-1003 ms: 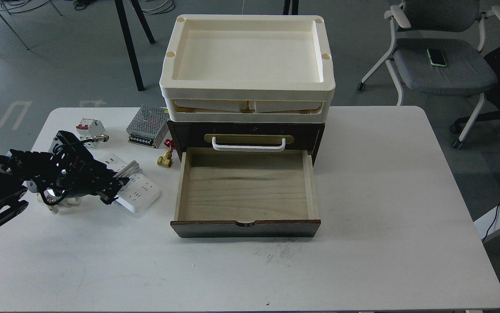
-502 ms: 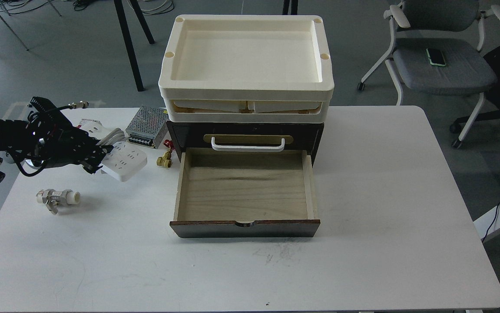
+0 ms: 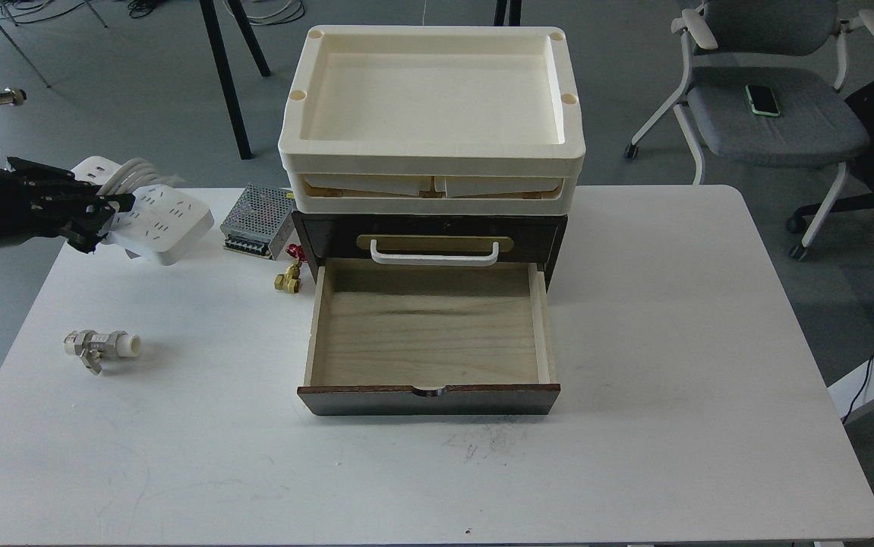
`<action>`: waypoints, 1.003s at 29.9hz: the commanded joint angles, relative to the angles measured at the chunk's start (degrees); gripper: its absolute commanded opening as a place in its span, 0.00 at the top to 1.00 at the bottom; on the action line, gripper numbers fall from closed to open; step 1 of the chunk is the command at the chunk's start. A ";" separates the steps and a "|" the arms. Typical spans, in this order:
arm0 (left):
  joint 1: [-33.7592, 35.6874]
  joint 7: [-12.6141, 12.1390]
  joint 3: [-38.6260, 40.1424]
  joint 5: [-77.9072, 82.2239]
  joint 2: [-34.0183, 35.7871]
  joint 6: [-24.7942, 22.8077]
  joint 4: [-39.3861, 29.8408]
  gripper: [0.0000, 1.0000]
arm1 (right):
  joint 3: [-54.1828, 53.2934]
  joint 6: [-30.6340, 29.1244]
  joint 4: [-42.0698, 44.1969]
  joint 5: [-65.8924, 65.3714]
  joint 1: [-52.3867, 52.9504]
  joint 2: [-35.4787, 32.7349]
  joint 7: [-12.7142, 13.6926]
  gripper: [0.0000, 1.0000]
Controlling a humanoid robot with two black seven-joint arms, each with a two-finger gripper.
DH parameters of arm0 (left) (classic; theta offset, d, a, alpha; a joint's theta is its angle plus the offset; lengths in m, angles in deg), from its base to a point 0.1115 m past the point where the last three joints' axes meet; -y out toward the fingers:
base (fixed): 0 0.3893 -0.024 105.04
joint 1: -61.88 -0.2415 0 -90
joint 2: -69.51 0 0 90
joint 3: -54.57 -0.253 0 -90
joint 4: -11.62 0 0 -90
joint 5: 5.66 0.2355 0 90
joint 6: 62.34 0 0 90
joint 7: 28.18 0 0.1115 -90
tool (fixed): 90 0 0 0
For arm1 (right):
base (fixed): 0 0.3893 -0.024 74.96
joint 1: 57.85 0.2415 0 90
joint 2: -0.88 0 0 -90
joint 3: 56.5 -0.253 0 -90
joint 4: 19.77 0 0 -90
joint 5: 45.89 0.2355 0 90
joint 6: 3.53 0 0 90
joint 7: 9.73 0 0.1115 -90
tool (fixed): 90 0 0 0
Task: Put charging cable into cabinet
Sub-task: 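Carry the power strip with the left gripper over the open drawer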
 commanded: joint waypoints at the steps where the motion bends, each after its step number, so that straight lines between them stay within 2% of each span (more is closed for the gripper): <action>1: -0.03 0.00 0.69 -0.95 4.91 -2.04 -3.15 1.00 | -0.02 0.00 0.16 -0.09 -0.30 -0.08 -0.17 0.00; 6: -0.38 0.00 0.43 -11.21 10.63 -5.03 -7.98 1.00 | -0.02 0.00 0.08 -0.09 -0.65 0.36 -0.17 0.00; 10: -0.90 0.00 -0.01 -19.57 15.12 -5.21 -16.76 1.00 | 0.07 0.00 0.08 -0.10 -0.74 0.45 -0.17 0.00; 13: -2.04 0.00 -0.18 -25.29 15.48 -5.04 -22.39 1.00 | -0.02 0.00 0.08 -0.10 -0.74 0.45 -0.17 0.00; 15: -3.45 0.00 -0.18 -26.88 14.69 -3.55 -25.55 1.00 | 0.07 0.00 0.08 -0.18 -0.74 0.45 -0.17 0.00; 19: -5.99 0.00 -0.27 -27.15 9.69 2.60 -29.34 1.00 | 0.07 0.00 0.08 -0.18 -1.09 0.28 -0.08 0.00; 23: -8.37 0.00 -0.36 -27.76 2.22 3.75 -29.35 1.00 | 0.16 0.00 0.16 -0.18 -1.09 0.27 -0.08 0.00; 30: -11.63 0.00 -0.45 -27.68 -4.73 5.60 -28.30 1.00 | 0.77 0.00 0.16 -0.27 -1.09 0.71 -0.08 0.00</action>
